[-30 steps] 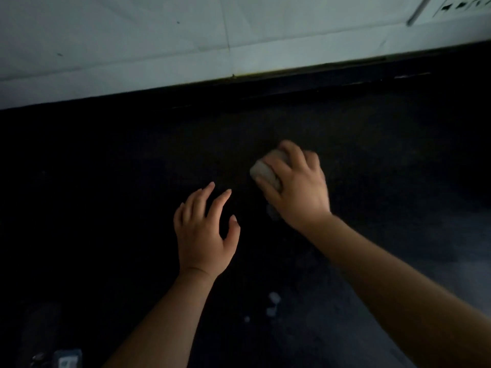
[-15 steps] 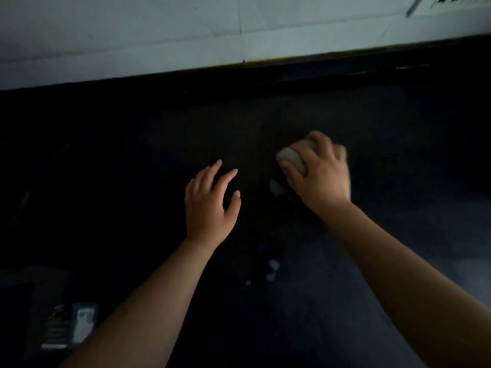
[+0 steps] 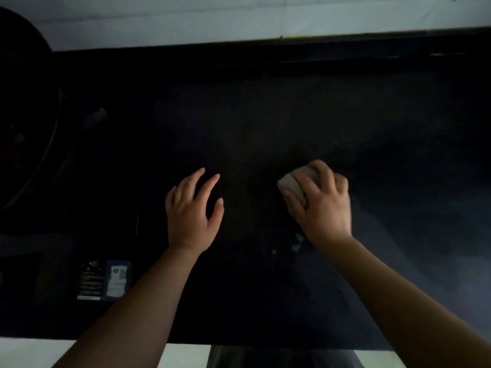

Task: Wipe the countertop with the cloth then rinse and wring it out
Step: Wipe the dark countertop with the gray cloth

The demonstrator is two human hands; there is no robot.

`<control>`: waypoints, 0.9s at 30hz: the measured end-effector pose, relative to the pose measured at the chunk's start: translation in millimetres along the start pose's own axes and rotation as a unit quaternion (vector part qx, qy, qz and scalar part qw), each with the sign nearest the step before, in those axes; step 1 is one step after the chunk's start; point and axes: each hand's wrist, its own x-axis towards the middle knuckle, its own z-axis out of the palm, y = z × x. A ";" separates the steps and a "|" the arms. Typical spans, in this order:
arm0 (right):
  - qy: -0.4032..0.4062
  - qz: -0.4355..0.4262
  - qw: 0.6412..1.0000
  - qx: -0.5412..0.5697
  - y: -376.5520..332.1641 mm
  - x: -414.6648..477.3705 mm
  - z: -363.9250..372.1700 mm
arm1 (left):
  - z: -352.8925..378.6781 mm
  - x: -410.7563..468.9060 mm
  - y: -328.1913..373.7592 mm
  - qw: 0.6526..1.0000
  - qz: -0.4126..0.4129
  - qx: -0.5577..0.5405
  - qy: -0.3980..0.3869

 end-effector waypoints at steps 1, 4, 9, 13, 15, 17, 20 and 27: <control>0.000 0.001 1.000 -0.010 7.4 -6.7 -3.5 | 0.2 0.6 -0.9 1.000 0.000 0.000 0.002; 0.015 0.081 0.997 -0.009 13.8 8.1 -9.0 | 1.1 -0.1 -1.8 1.000 0.001 0.002 0.007; 0.016 0.132 0.991 0.006 -43.9 68.9 14.8 | 0.2 1.0 -0.8 1.000 -0.008 0.003 -0.002; -0.022 -0.033 0.999 0.001 -58.4 25.4 23.3 | -0.3 0.3 0.2 1.000 -0.016 0.014 -0.007; -0.014 -0.042 0.999 -0.008 -36.5 7.6 15.3 | 0.2 0.6 -0.5 1.000 -0.017 0.007 -0.009; 0.002 0.000 1.000 -0.015 -13.6 18.6 4.7 | -0.2 0.2 -0.5 1.000 -0.018 0.000 -0.009; 0.021 0.117 0.993 -0.014 -18.0 79.5 5.8 | 0.3 2.1 -1.7 1.000 -0.020 -0.001 -0.017; -0.020 -0.042 0.999 0.011 -75.5 78.1 33.5 | -0.2 1.0 -2.1 1.000 -0.021 -0.007 -0.005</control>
